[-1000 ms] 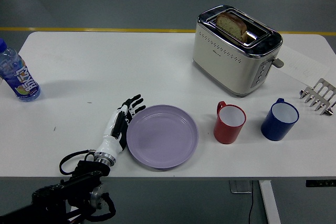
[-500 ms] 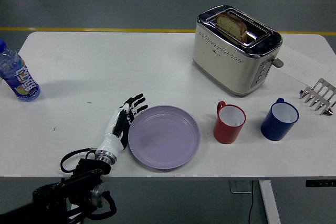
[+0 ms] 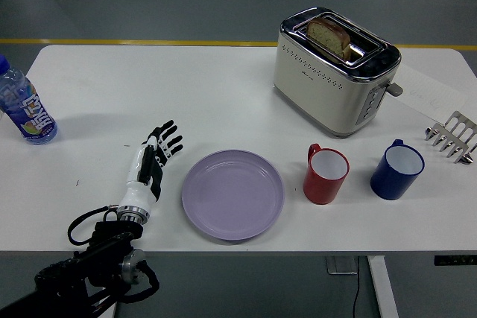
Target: Push plate across desktop
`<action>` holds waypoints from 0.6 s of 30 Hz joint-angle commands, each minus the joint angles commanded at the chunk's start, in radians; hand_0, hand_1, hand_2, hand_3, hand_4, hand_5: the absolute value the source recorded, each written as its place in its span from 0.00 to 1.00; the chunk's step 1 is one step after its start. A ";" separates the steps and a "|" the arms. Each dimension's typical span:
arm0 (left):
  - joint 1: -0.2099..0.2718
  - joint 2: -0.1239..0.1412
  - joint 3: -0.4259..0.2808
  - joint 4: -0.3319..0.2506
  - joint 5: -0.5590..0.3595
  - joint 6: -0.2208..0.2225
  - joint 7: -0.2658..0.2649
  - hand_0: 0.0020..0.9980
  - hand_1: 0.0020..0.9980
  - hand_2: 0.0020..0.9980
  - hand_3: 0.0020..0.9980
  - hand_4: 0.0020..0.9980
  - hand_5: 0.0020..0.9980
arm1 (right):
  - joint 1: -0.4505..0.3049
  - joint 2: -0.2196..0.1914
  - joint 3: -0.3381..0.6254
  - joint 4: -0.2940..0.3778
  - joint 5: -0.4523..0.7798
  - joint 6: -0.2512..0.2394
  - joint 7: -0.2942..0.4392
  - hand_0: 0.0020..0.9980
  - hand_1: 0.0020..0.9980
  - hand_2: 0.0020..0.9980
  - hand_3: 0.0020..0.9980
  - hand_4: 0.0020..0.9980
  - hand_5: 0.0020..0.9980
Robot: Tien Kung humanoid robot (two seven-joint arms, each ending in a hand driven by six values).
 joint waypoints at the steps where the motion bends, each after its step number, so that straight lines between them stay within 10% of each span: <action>1: 0.006 0.001 -0.019 -0.002 0.010 -0.002 0.006 0.75 0.79 0.84 0.82 0.45 1.00 | 0.000 0.000 0.000 0.000 0.001 0.000 0.000 0.57 0.53 0.61 0.60 0.12 0.60; 18: 0.171 0.044 -0.513 -0.078 0.239 -0.091 0.152 0.70 0.68 0.69 0.66 0.45 1.00 | -0.005 0.000 -0.002 -0.001 0.012 -0.007 0.003 0.57 0.53 0.61 0.60 0.12 0.60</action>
